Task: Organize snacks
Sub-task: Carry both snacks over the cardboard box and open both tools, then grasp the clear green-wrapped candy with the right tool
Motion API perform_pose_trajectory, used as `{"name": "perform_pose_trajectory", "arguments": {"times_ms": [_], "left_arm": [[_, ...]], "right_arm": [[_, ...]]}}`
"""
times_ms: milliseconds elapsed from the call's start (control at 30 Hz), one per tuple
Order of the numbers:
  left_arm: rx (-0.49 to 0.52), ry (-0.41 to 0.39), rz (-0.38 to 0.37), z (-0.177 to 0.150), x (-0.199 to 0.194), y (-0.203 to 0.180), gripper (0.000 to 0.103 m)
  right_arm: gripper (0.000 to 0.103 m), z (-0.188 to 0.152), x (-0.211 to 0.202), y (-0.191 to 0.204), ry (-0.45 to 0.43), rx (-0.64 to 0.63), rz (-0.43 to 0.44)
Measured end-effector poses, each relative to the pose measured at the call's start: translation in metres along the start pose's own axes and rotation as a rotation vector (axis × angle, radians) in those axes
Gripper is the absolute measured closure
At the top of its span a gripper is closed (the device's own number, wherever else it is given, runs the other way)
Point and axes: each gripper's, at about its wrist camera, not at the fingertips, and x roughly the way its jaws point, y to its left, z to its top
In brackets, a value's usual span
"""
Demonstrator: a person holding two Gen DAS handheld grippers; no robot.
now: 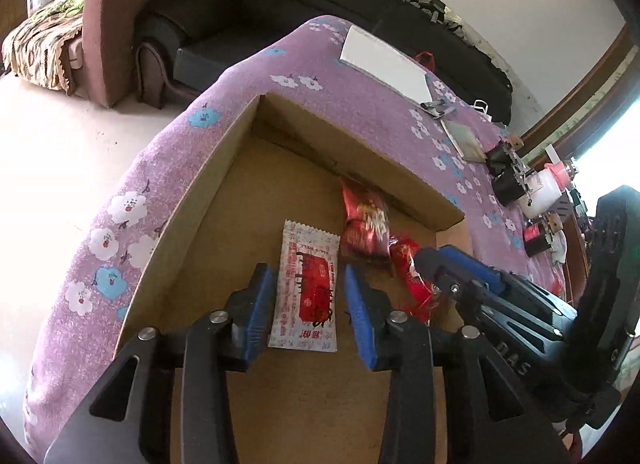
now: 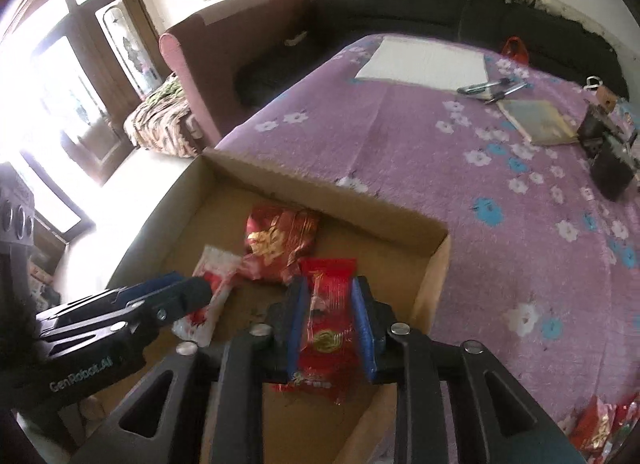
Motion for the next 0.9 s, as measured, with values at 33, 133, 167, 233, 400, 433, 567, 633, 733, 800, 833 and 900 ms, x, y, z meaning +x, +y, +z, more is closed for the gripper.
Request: {"name": "perform_pose_trajectory", "arguments": {"times_ms": [33, 133, 167, 233, 400, 433, 567, 633, 733, 800, 833, 900], "left_arm": [[0.001, -0.002, -0.004, 0.0, -0.002, 0.0, 0.067], [-0.005, -0.016, -0.015, -0.005, -0.013, -0.003, 0.067], [-0.003, -0.025, -0.012, -0.008, -0.02, -0.006, 0.067], [0.013, -0.049, -0.007, -0.016, -0.034, -0.013, 0.067], [0.147, -0.066, 0.037, -0.056, -0.06, -0.048, 0.048], [0.187, -0.065, 0.054, -0.067, -0.063, -0.055, 0.048], [0.3, -0.09, 0.206, -0.105, -0.066, -0.069, 0.048], [0.317, -0.046, 0.231, -0.122, -0.061, -0.07, 0.048], [0.376, 0.022, 0.288, -0.149, -0.049, -0.08, 0.048], [0.419, 0.049, 0.343, -0.165, -0.041, -0.085, 0.047], [0.406, 0.029, 0.337, -0.17, -0.045, -0.084, 0.048], [0.381, 0.059, 0.313, -0.174, -0.048, -0.082, 0.048]], "right_arm": [[0.066, 0.001, -0.004, -0.001, -0.011, 0.002, 0.005], [0.064, 0.0, -0.025, -0.007, -0.056, 0.018, 0.011], [0.064, -0.002, -0.034, -0.01, -0.071, 0.026, 0.018], [0.061, -0.007, -0.055, -0.018, -0.113, 0.041, 0.024], [0.055, -0.043, -0.105, -0.04, -0.177, 0.059, 0.022], [0.055, -0.053, -0.114, -0.045, -0.179, 0.06, 0.022], [0.054, -0.092, -0.14, -0.067, -0.184, 0.064, 0.001], [0.052, -0.109, -0.148, -0.079, -0.18, 0.089, 0.008], [0.052, -0.128, -0.157, -0.092, -0.182, 0.128, 0.023], [0.052, -0.137, -0.164, -0.099, -0.198, 0.145, 0.03], [0.052, -0.141, -0.168, -0.102, -0.208, 0.151, 0.03], [0.052, -0.148, -0.178, -0.107, -0.225, 0.163, 0.035]]}}
